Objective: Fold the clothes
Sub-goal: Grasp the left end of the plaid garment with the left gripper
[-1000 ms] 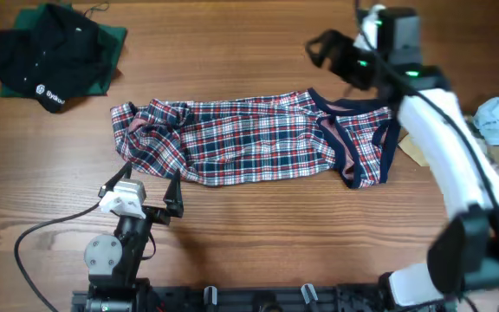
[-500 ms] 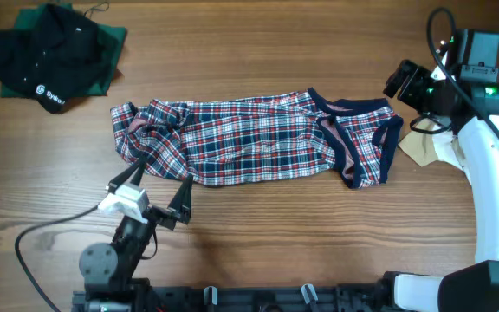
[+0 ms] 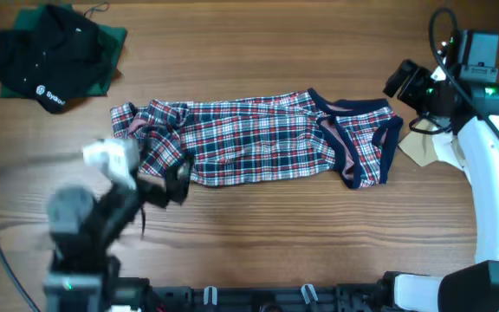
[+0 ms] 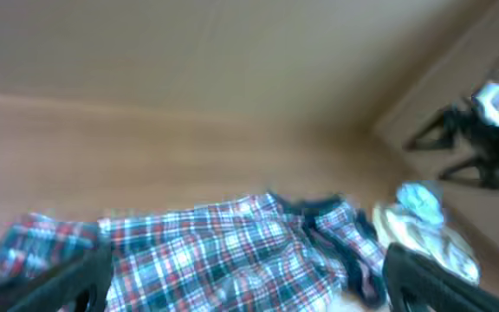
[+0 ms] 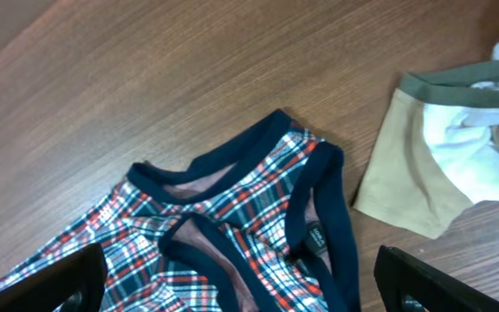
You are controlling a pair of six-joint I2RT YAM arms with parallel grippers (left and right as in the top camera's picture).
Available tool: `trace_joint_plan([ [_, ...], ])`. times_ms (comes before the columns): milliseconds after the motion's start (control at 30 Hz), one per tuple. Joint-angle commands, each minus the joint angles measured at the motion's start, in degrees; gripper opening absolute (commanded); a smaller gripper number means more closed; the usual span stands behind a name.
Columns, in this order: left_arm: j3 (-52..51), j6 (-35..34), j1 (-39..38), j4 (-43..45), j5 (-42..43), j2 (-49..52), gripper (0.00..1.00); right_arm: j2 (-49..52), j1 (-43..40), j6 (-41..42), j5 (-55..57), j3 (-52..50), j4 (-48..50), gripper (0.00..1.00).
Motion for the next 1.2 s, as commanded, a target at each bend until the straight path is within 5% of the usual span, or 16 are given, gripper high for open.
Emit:
trace_joint_plan([
  [0,16.17,0.35,0.37,-11.06,1.60,16.57,1.00,-0.50,-0.02,1.68,0.11,-0.46,-1.14,1.00],
  [133,19.10,-5.20,0.09,-12.50,3.19,28.24,0.99,-0.50,0.00,1.68,-0.35,-0.46,-1.81,1.00],
  [267,19.30,-23.74,-3.48,-19.71,-16.22,40.19,1.00,-0.50,0.00,1.70,-0.35,-0.46,-1.70,1.00],
  [500,19.30,-39.67,-5.46,-23.10,-25.29,52.96,0.99,-0.50,0.00,1.68,-1.18,-0.46,-1.70,1.00],
  [633,19.30,-42.82,-5.51,-22.18,-33.31,57.22,0.99,-0.50,0.00,1.68,-1.18,-0.46,-1.70,1.00],
  [1167,20.33,-36.57,-10.32,-17.16,-29.86,63.23,0.99,-0.39,0.00,2.16,-2.03,-0.46,-1.33,1.00],
])
